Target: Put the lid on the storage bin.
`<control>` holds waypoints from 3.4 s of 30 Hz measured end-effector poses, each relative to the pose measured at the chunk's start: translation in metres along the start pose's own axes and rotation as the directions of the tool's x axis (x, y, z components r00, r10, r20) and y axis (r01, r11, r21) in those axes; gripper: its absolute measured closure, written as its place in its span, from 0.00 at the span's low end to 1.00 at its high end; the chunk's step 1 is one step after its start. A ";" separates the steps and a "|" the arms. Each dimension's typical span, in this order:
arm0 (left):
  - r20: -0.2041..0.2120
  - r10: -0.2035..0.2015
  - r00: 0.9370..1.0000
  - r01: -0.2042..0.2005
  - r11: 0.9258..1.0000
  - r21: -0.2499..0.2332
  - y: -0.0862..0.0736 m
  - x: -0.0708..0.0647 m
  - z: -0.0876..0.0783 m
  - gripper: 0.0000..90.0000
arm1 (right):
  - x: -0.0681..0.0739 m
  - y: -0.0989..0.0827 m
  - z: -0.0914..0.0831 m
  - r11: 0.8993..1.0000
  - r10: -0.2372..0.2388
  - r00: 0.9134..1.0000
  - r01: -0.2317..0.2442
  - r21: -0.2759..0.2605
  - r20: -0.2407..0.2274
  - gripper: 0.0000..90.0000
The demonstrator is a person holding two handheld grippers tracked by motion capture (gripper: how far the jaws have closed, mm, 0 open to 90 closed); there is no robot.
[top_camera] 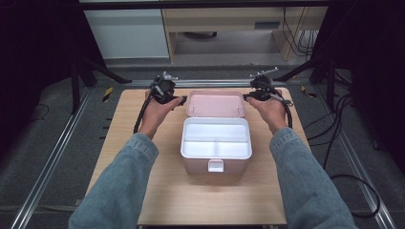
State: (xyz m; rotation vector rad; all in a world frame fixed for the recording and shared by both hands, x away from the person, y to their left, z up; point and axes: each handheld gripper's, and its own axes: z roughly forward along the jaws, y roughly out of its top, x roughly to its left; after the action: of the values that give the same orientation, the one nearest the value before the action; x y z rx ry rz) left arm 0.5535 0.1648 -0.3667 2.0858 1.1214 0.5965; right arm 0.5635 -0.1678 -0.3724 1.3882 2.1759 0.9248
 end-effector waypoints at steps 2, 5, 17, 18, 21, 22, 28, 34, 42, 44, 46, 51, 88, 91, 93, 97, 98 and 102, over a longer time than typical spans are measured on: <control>-0.009 -0.005 1.000 0.005 1.000 0.009 0.004 -0.002 0.008 0.44 | -0.001 -0.001 0.009 1.000 0.022 1.000 -0.022 0.009 -0.001 0.69; -0.005 -0.022 1.000 0.022 1.000 0.019 0.009 -0.007 0.023 0.45 | -0.003 -0.004 0.028 0.998 0.054 0.999 -0.054 0.021 -0.002 0.66; -0.017 -0.104 0.994 0.104 0.993 0.059 0.000 0.001 0.056 0.52 | -0.008 -0.009 0.054 0.992 0.117 0.993 -0.116 0.053 -0.021 0.74; -0.010 -0.116 0.993 0.117 0.992 0.057 0.000 0.002 0.058 0.53 | -0.008 -0.009 0.054 0.992 0.112 0.994 -0.111 0.053 -0.019 0.75; -0.013 -0.116 0.993 0.117 0.991 0.067 -0.001 0.000 0.064 0.57 | -0.007 -0.009 0.055 0.992 0.115 0.993 -0.114 0.053 -0.019 0.81; -0.013 -0.116 0.993 0.117 0.991 0.067 -0.001 0.000 0.064 0.58 | -0.006 -0.009 0.055 0.992 0.119 0.993 -0.118 0.053 -0.020 0.82; 0.015 -0.152 0.988 0.150 0.985 0.079 -0.004 0.001 0.070 0.72 | -0.001 -0.004 0.051 0.992 0.124 0.992 -0.124 0.012 -0.005 0.87; -0.011 -0.182 0.983 0.182 0.983 0.022 0.004 -0.002 0.057 0.82 | 0.003 -0.001 0.045 0.994 0.108 0.994 -0.108 -0.024 0.021 0.88; -0.028 -0.168 0.985 0.164 0.982 -0.098 0.021 -0.016 0.010 0.90 | 0.009 0.007 0.004 0.990 0.074 0.996 -0.069 -0.121 0.040 0.89; -0.031 -0.155 0.987 0.151 0.982 -0.116 0.023 -0.020 -0.003 0.90 | 0.011 0.008 -0.006 0.989 0.060 0.997 -0.053 -0.141 0.043 0.89; -0.030 -0.151 0.988 0.146 0.980 -0.139 0.023 -0.026 -0.017 0.91 | 0.015 0.009 -0.020 0.986 0.046 0.998 -0.038 -0.162 0.048 0.90; -0.032 -0.138 0.990 0.130 0.975 -0.179 0.017 -0.038 -0.046 0.92 | 0.026 0.006 -0.052 0.976 0.014 0.998 -0.002 -0.218 0.053 0.93; 0.142 -0.072 0.987 0.110 0.954 -0.280 -0.089 -0.074 -0.104 0.51 | 0.056 -0.098 -0.121 0.919 -0.064 0.994 0.023 -0.393 -0.091 0.89; 0.145 -0.066 0.987 0.105 0.953 -0.284 -0.089 -0.075 -0.105 0.50 | 0.055 -0.101 -0.122 0.921 -0.064 0.993 0.018 -0.390 -0.104 0.88; 0.147 -0.066 0.987 0.106 0.952 -0.286 -0.091 -0.075 -0.106 0.49 | 0.055 -0.105 -0.122 0.921 -0.066 0.991 0.017 -0.389 -0.114 0.88; 0.148 -0.067 0.987 0.108 0.951 -0.290 -0.094 -0.074 -0.107 0.49 | 0.053 -0.111 -0.121 0.921 -0.066 0.987 0.004 -0.390 -0.146 0.86; 0.147 -0.071 0.987 0.111 0.950 -0.292 -0.095 -0.074 -0.107 0.49 | 0.053 -0.112 -0.121 0.921 -0.067 0.986 0.001 -0.391 -0.154 0.86; 0.147 -0.082 0.986 0.121 0.953 -0.277 -0.102 -0.071 -0.107 0.49 | 0.051 -0.119 -0.121 0.926 -0.076 0.980 0.000 -0.379 -0.184 0.84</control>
State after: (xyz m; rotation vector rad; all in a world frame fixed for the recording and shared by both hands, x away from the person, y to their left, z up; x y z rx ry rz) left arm 0.3914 0.1824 -0.3774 1.7825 0.9958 0.5263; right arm 0.3883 -0.1947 -0.3715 1.1034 2.0061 1.4300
